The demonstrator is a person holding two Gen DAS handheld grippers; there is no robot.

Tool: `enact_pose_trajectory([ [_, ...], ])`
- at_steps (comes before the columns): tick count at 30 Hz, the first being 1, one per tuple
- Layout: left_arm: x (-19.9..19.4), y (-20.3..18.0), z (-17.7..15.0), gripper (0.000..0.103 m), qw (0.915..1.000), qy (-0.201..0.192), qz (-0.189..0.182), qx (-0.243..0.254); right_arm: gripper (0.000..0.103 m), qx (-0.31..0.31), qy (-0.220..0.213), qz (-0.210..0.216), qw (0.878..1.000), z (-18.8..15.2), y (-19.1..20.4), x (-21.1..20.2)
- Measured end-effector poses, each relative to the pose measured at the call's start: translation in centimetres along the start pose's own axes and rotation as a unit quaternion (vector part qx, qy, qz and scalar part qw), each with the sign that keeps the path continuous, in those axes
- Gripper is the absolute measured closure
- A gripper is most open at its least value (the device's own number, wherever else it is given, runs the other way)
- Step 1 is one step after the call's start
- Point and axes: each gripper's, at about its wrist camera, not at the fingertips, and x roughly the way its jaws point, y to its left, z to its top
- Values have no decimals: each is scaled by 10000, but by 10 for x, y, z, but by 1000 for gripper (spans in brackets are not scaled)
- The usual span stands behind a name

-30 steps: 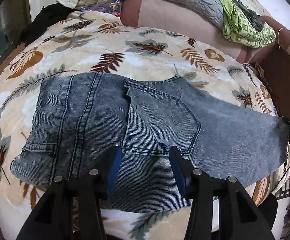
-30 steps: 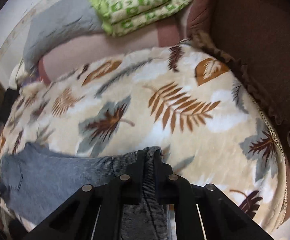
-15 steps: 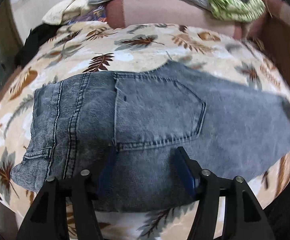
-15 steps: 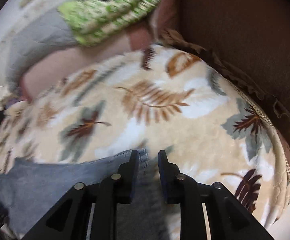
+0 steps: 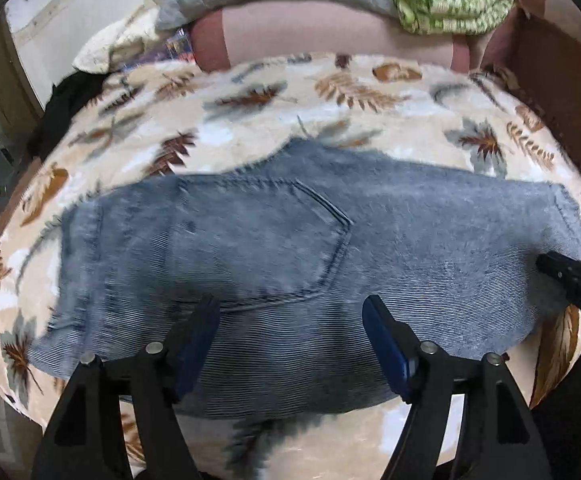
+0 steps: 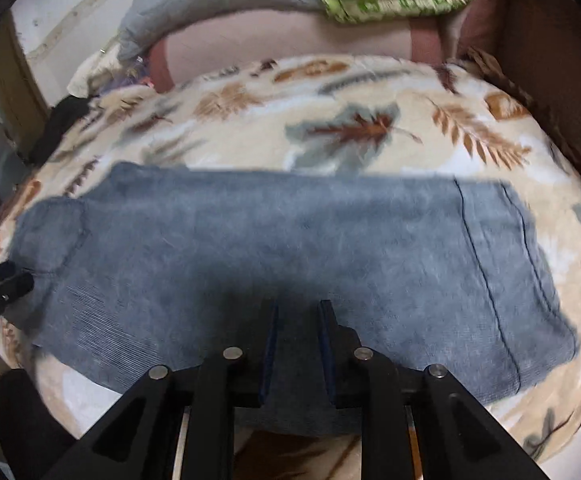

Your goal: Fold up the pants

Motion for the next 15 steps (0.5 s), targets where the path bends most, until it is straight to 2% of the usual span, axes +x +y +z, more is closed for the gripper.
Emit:
enact_pose_trajectory([
  [2, 18, -7, -1, 29, 9993, 358, 17, -113, 80, 143, -54, 111, 9998, -4, -9, -5],
  [4, 33, -10, -4, 28, 9977, 610, 170, -240, 80, 177, -88, 31, 9998, -7, -15, -7],
  [7, 38, -12, -6, 15, 9982, 485, 117, -331, 80, 226, -149, 57, 9996, -15, -18, -8],
  [10, 43, -18, -11, 3, 9989, 394, 64, -236, 80, 43, -238, -127, 9996, -20, -11, -7],
  [12, 43, -22, -13, 1, 9993, 318, 135, -169, 80, -72, -147, -312, 9994, -16, -4, -5],
  [15, 44, -20, -13, 0, 9991, 310, 45, -278, 80, 52, -7, -365, 9993, -13, -4, -4],
])
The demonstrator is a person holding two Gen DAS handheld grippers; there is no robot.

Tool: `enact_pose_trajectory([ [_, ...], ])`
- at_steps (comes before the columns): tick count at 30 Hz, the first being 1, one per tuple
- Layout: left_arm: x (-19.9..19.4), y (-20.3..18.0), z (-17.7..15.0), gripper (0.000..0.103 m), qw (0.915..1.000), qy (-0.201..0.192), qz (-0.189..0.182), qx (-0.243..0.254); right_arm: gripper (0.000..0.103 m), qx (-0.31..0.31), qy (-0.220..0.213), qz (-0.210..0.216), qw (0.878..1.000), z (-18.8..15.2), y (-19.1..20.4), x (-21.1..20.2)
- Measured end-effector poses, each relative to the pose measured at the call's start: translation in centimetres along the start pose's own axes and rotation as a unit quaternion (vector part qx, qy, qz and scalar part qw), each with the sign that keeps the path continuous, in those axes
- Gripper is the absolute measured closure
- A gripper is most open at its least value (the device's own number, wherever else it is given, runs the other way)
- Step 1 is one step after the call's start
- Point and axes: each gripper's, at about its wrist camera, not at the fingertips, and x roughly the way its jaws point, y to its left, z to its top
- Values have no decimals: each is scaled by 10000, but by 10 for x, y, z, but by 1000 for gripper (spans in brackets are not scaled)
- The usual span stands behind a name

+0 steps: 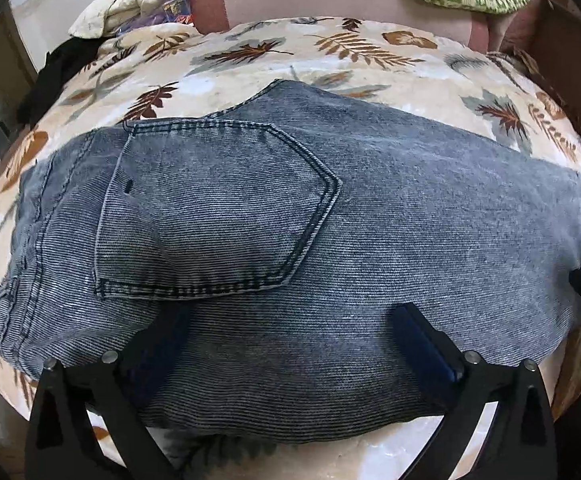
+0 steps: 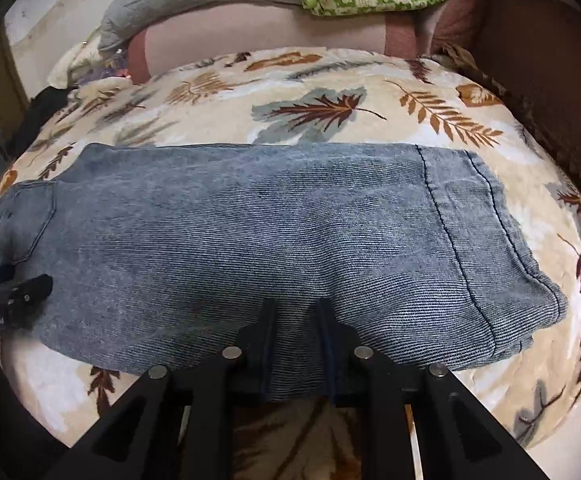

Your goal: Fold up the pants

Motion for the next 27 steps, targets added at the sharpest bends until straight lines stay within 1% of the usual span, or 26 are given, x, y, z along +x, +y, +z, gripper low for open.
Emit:
enact_pose_trajectory([
  [2, -1, 0, -3, 0, 9999, -144, 18, 33, 80, 53, 53, 38, 10000, 1, -2, 1],
  [4, -3, -1, -6, 0, 9997, -193, 25, 167, 80, -27, 54, -3, 10000, 1, 0, 2],
  [6, -4, 0, -1, 0, 9998, -39, -24, 210, 80, -174, 47, -93, 9998, 0, 4, 2],
  [7, -6, 1, 2, 0, 9996, 84, -3, 259, 80, -256, 47, -136, 9996, 1, 6, 1],
  [8, -10, 1, 5, 0, 9995, 116, 85, 293, 80, -322, 59, -160, 9993, 1, 7, 1],
  [9, -17, 3, 6, 0, 9993, 30, 213, 320, 80, -373, 81, -172, 9991, 2, 8, 0],
  [10, -30, 7, 9, 0, 9984, -222, 389, 354, 80, -431, 139, -171, 9988, 3, 9, -1],
  [12, -56, 17, 11, 0, 9955, -659, 544, 398, 79, -404, 272, -41, 9988, 10, 8, -9],
  [13, -71, 27, 12, 0, 9935, -882, 613, 382, 79, -354, 170, 96, 9992, 16, 8, -19],
  [15, -87, 50, 14, 0, 9914, -1006, 814, 188, 79, -398, -52, 178, 9990, 27, 13, -33],
  [17, -94, 76, 14, 0, 9911, -948, 917, -161, 79, -618, -263, 350, 9971, 42, 29, -46],
  [19, -94, 104, 11, 0, 9909, -811, 923, -557, 72, -839, -339, 599, 9941, 54, 48, -50],
  [20, -92, 115, 9, 0, 9901, -722, 977, -701, 72, -959, -328, 738, 9921, 60, 62, -48],
  [22, -83, 133, 3, 0, 9886, -561, 1067, -900, 72, -1077, -223, 932, 9896, 68, 81, -41],
  [25, -68, 148, -3, 0, 9887, -370, 1007, -1047, 72, -1124, 33, 1199, 9864, 71, 113, -17],
  [27, -53, 155, -4, 0, 9893, -159, 971, -1080, 72, -1020, 177, 1194, 9874, 75, 131, 1],
])
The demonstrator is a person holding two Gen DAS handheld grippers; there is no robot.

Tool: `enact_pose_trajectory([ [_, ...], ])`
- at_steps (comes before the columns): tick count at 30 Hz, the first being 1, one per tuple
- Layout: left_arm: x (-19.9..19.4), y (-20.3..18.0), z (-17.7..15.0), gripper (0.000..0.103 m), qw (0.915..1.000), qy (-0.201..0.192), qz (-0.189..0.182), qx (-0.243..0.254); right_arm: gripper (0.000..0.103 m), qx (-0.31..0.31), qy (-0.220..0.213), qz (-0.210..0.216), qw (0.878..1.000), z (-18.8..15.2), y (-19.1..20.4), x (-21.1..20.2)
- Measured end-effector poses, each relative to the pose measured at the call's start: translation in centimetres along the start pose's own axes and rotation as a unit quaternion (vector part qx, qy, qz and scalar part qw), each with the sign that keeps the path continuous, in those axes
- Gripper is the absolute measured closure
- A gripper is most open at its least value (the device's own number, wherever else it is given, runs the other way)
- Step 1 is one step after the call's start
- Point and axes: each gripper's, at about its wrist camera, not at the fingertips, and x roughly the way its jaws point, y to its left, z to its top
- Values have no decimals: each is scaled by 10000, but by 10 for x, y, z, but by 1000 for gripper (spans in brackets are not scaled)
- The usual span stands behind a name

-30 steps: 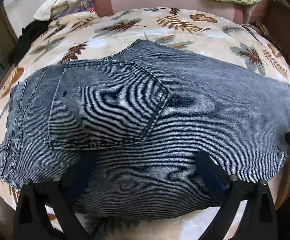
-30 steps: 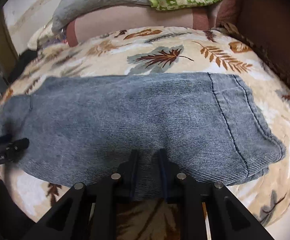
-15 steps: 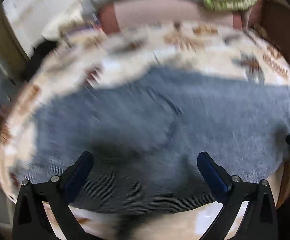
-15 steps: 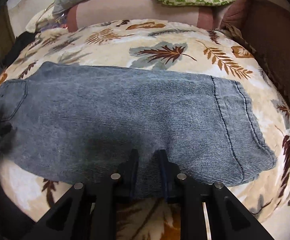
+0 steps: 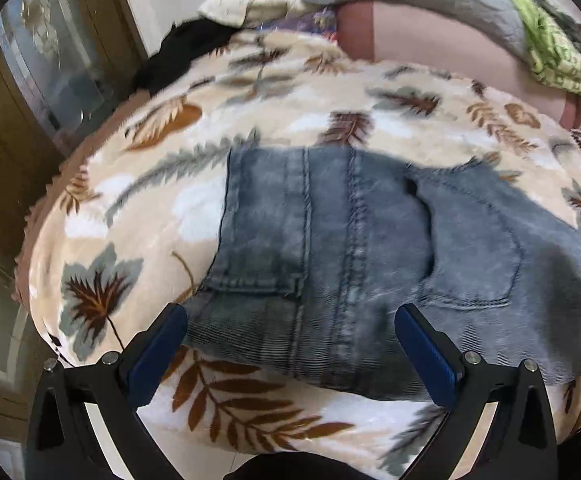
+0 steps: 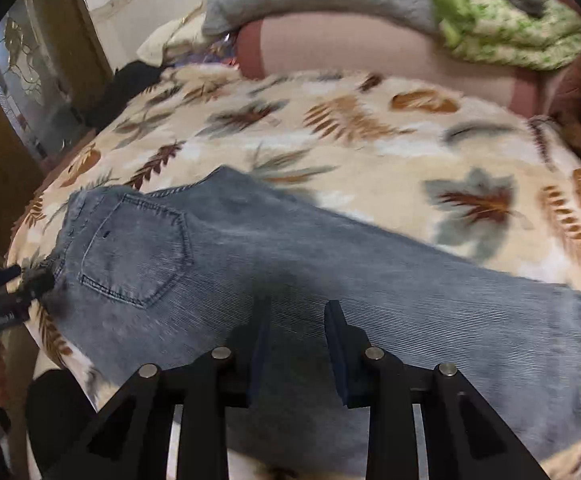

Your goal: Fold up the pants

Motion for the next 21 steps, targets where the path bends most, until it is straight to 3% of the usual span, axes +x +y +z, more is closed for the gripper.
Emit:
enact_pose_trajectory([
  [5, 26, 5, -9, 0, 9997, 230, -85, 43, 72, 427, 240, 107, 9987, 19, 8, 41],
  [9, 35, 15, -13, 0, 9992, 262, -313, -15, 72, 345, 559, -120, 9978, 28, 14, 74],
  [16, 45, 26, -22, 0, 9959, 592, -648, -213, 73, 359, 529, -351, 9973, 54, 13, 92],
  [19, 41, 19, -22, 0, 9975, 562, -429, -46, 73, 539, 434, -241, 9973, 62, 7, 89],
  [21, 36, 13, -21, 0, 9983, 514, -267, 98, 73, 620, 133, -130, 9979, 60, 5, 73],
])
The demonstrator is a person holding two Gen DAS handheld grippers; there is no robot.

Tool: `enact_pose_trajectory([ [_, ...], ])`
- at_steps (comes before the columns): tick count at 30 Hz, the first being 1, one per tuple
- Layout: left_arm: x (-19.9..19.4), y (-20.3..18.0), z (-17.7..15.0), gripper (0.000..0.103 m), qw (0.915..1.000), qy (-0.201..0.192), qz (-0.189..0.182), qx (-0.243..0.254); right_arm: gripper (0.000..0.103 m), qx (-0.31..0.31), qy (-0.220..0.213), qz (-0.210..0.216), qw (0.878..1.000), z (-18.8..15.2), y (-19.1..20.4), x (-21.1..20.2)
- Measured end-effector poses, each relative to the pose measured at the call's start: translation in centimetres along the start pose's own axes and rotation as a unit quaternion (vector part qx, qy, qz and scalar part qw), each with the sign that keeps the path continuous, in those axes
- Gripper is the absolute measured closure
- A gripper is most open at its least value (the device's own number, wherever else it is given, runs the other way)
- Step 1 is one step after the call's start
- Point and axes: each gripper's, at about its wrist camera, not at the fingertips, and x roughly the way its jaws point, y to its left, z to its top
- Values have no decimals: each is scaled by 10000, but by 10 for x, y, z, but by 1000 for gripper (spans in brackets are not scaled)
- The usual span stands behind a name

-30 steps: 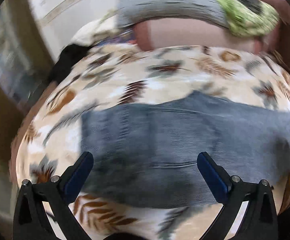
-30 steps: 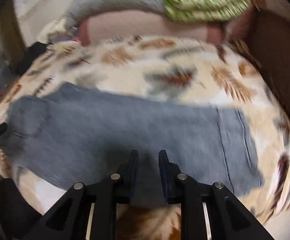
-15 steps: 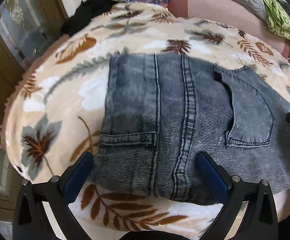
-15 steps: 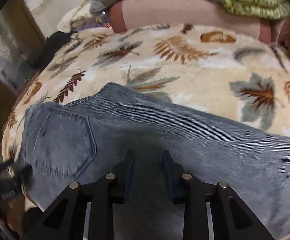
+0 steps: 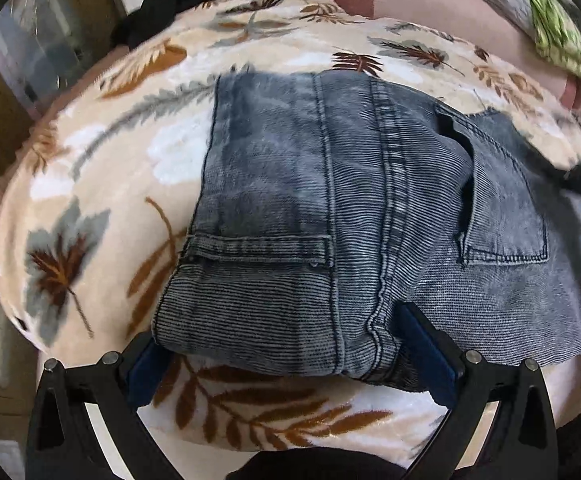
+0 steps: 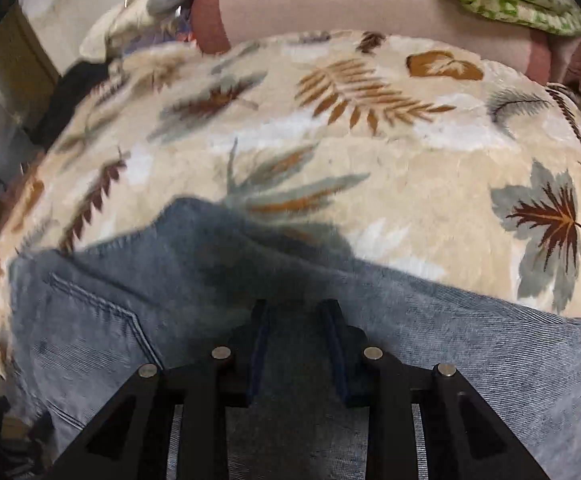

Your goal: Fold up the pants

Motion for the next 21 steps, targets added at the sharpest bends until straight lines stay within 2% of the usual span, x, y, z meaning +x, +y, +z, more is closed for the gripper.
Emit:
enact_pose_trajectory([
  [3, -14, -2, 3, 0, 9999, -81, 78, -89, 73, -101, -147, 216, 9996, -12, 1, -28],
  [6, -38, -12, 10, 0, 9989, -468, 45, -50, 73, -312, -241, 140, 9991, -35, -3, -51],
  [8, -49, -26, 15, 0, 9977, -678, -14, 58, 73, -230, -115, 155, 9995, -50, -12, -56],
  [9, -48, -33, 18, 0, 9977, -673, -36, 97, 73, -196, -42, 150, 9997, -57, -18, -56],
  [12, -38, -57, 19, 0, 9982, -524, -54, 300, 73, -232, -28, -300, 9993, -80, -39, -65],
  [14, -23, -71, 15, 0, 9981, -357, 203, 464, 73, -87, 40, -346, 9994, -89, -58, -70],
  [15, -18, -72, 14, 0, 9979, -253, 340, 489, 73, 34, 99, -395, 9992, -95, -69, -71],
  [17, -8, -66, 12, 0, 9990, -103, 217, 383, 73, 336, 197, -552, 9977, -107, -99, -72],
  [19, -10, -64, 15, 0, 9994, -13, 153, 313, 73, 589, 183, -454, 9971, -118, -127, -76],
  [21, -16, -70, 18, 0, 9988, 5, 305, 380, 75, 820, 66, -311, 9961, -126, -150, -87],
])
